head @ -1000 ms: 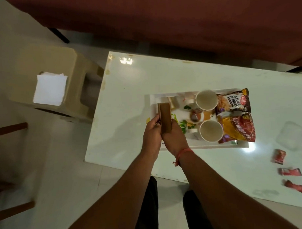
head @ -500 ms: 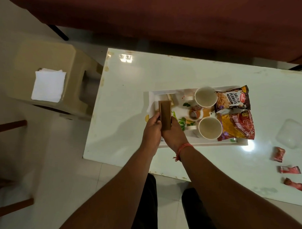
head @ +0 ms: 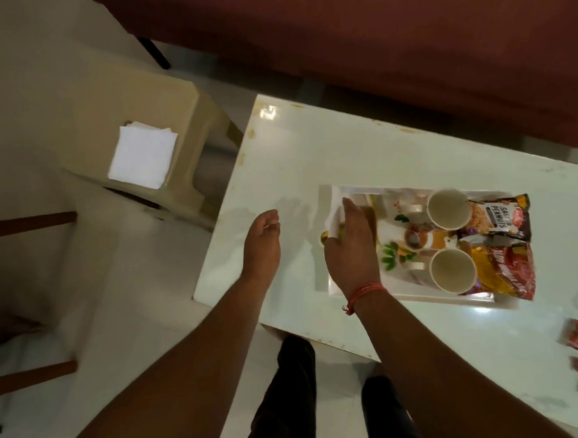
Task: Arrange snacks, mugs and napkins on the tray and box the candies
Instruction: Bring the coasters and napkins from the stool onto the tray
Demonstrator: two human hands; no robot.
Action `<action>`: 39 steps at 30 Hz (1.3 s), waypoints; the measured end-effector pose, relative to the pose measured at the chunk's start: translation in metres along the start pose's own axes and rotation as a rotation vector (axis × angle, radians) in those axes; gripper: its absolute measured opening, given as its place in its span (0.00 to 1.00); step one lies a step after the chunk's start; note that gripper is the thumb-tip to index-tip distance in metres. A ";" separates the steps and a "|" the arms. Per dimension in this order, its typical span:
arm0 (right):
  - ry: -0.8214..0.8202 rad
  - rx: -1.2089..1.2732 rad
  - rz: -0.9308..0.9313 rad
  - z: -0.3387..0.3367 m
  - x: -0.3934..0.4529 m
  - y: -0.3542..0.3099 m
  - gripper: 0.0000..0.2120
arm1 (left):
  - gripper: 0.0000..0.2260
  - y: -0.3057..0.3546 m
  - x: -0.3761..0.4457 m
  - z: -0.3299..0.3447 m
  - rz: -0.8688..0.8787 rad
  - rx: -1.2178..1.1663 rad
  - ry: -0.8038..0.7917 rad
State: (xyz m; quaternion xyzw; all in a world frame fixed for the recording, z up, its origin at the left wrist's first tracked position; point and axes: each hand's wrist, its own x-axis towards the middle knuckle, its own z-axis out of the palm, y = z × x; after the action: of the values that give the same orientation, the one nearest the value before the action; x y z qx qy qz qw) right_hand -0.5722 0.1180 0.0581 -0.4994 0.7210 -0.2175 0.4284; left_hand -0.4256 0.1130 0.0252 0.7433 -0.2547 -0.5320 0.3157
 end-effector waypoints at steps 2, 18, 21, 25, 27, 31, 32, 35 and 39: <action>-0.104 -0.078 -0.038 0.024 0.008 -0.022 0.34 | 0.14 0.004 0.016 -0.030 0.029 0.051 0.038; -0.557 -0.120 0.012 0.237 0.106 -0.163 0.22 | 0.26 0.032 0.198 -0.270 0.188 0.896 0.241; -0.525 -0.100 0.047 0.265 0.121 -0.172 0.25 | 0.25 0.033 0.212 -0.275 0.149 0.927 0.241; -0.484 0.091 0.179 0.292 0.140 -0.177 0.31 | 0.17 0.032 0.214 -0.273 0.191 0.874 0.352; -0.429 0.123 0.200 0.305 0.151 -0.172 0.31 | 0.15 0.029 0.211 -0.270 0.184 0.775 0.366; -0.397 0.047 0.195 0.303 0.162 -0.179 0.23 | 0.11 0.021 0.201 -0.263 0.177 0.559 0.319; -0.452 0.038 0.213 0.301 0.167 -0.177 0.21 | 0.10 0.019 0.199 -0.261 0.178 0.494 0.312; -0.490 0.255 0.242 0.288 0.165 -0.173 0.17 | 0.04 0.014 0.187 -0.252 0.070 0.177 0.346; -0.520 0.595 0.367 0.256 0.128 -0.145 0.10 | 0.09 0.000 0.145 -0.227 -0.185 -0.574 0.262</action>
State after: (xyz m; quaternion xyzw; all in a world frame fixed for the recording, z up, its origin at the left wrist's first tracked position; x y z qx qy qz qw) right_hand -0.2978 -0.0277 -0.0234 -0.2561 0.5718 -0.2030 0.7525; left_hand -0.1655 0.0543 -0.0134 0.7060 0.0171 -0.5085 0.4926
